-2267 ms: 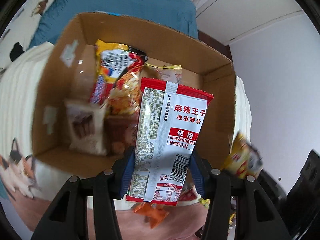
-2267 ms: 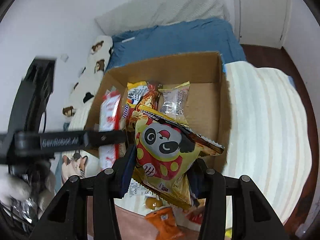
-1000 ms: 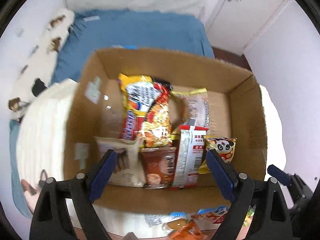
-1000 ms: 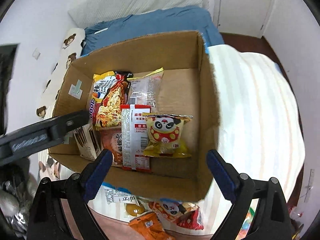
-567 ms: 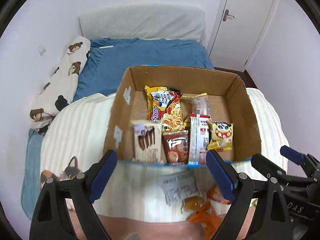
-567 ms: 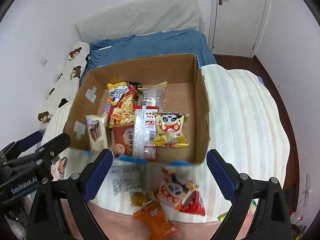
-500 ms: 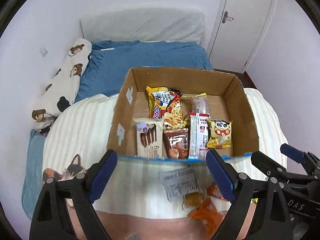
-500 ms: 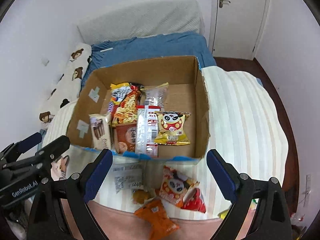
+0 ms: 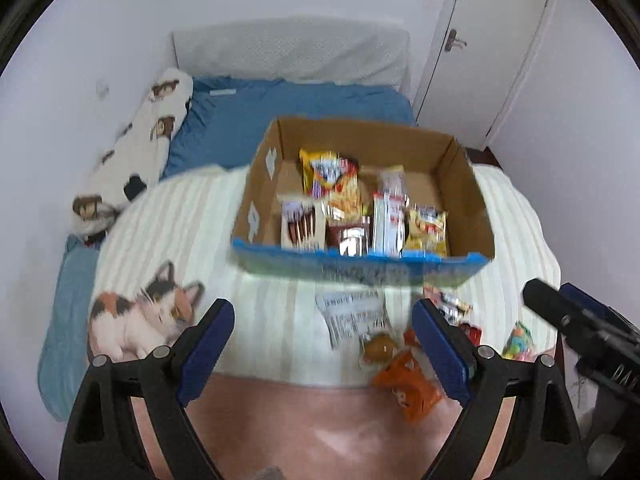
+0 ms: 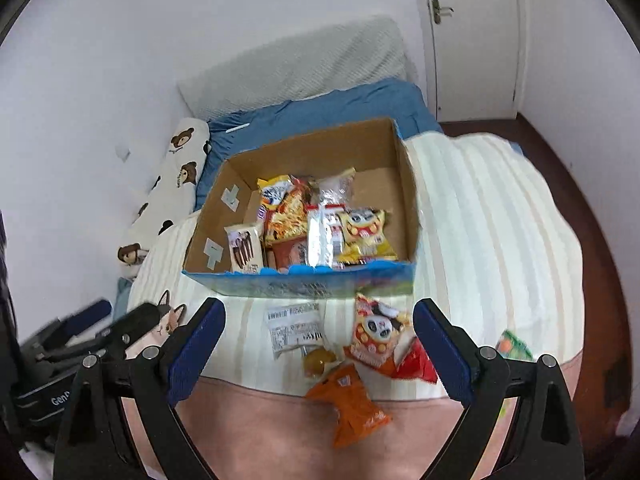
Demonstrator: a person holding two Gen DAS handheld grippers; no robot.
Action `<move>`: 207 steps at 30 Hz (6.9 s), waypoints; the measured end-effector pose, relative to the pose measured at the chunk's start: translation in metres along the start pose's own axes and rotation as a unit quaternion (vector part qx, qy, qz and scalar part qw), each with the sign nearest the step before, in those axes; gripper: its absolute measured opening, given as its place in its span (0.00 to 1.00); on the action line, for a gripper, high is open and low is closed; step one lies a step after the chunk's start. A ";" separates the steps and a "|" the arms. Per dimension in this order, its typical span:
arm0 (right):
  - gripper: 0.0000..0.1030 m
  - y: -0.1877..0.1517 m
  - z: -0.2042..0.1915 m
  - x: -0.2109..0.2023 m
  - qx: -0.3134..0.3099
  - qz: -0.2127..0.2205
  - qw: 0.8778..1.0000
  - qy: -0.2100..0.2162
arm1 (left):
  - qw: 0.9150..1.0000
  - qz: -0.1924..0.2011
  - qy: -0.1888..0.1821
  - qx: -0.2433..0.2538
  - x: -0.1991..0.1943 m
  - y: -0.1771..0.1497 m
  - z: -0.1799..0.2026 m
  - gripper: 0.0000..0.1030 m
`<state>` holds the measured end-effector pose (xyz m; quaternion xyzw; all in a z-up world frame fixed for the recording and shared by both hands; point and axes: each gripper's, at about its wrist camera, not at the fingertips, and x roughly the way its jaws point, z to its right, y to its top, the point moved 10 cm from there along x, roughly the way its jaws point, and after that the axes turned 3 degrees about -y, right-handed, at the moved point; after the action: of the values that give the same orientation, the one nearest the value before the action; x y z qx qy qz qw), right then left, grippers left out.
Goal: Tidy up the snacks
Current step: 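Grasp the orange chip bag with the left gripper while the right grasps another panda-print bag, then lift both bags and carry them toward the cardboard box, then lower both bags into the box and open both grippers, then grasp the white Mizi bread bag with the left gripper while the right grasps the clear candy-ball bag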
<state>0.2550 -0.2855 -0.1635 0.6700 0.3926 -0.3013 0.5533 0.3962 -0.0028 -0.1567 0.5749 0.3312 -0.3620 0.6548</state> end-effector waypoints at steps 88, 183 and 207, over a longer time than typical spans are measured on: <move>0.51 -0.282 -0.014 0.164 -0.044 -0.268 0.962 -0.028 | 0.959 -0.281 0.002 -0.048 0.135 -0.243 -0.001 0.43; 0.96 0.071 -0.012 0.080 -0.045 -0.027 0.996 -0.076 | 0.999 0.002 -0.031 0.034 0.037 0.100 0.011 0.93; 0.71 -0.076 0.097 0.077 0.155 -0.098 0.983 -0.010 | 0.987 -0.119 -0.010 0.110 0.109 -0.035 0.029 0.93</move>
<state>0.2318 -0.3591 -0.2859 0.7032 0.3995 -0.4174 0.4144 0.4232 -0.0447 -0.2637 0.5963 0.3492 -0.4769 0.5432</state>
